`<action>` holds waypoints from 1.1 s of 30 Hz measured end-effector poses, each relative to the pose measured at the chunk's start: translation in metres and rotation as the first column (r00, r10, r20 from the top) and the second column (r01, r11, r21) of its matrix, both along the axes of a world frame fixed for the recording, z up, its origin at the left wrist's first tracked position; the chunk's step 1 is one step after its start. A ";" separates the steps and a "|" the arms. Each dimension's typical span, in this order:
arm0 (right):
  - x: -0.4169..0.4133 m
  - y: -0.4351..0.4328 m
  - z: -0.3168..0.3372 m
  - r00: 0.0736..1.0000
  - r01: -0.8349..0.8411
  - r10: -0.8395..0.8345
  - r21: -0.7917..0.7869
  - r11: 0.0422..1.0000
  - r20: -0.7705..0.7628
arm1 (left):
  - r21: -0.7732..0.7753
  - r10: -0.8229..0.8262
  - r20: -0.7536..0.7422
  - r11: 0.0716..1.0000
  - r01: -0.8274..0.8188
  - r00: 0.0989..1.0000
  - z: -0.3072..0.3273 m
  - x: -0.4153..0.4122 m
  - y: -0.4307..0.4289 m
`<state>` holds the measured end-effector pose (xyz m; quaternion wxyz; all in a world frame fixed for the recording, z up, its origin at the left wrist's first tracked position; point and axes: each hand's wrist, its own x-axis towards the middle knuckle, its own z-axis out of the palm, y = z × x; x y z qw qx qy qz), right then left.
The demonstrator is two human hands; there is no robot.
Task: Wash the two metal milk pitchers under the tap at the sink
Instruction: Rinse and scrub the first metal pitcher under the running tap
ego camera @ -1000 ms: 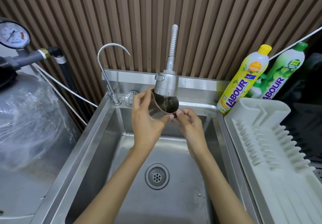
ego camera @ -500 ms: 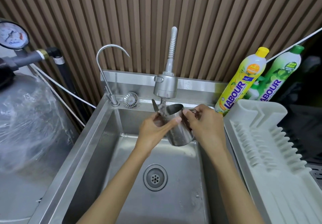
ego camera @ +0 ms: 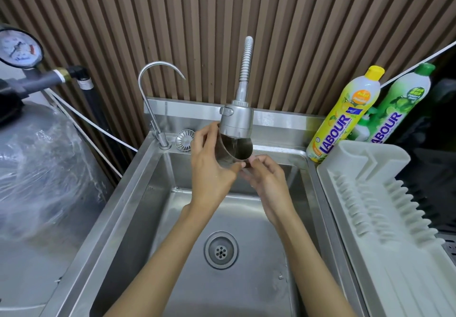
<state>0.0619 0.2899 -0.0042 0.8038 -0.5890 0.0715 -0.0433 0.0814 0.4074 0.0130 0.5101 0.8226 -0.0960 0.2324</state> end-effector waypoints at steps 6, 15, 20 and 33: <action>-0.008 0.003 0.018 0.991 0.094 -0.115 -0.266 0.959 -0.065 | 0.164 0.227 -0.148 0.965 -0.202 0.963 0.008 -0.009 0.003; -0.019 -0.014 0.057 0.962 0.233 -0.228 -0.890 0.392 0.151 | -0.154 -0.186 -0.449 0.980 0.129 0.874 -0.006 -0.008 -0.005; -0.021 -0.011 0.046 0.953 0.291 -0.205 -0.867 0.405 0.225 | -0.435 -0.381 -0.347 0.875 0.213 0.857 -0.013 0.010 -0.015; -0.008 0.001 0.017 0.994 -0.019 0.009 -0.088 0.996 -0.108 | 0.060 0.116 -0.027 0.992 -0.114 0.993 0.004 0.000 0.004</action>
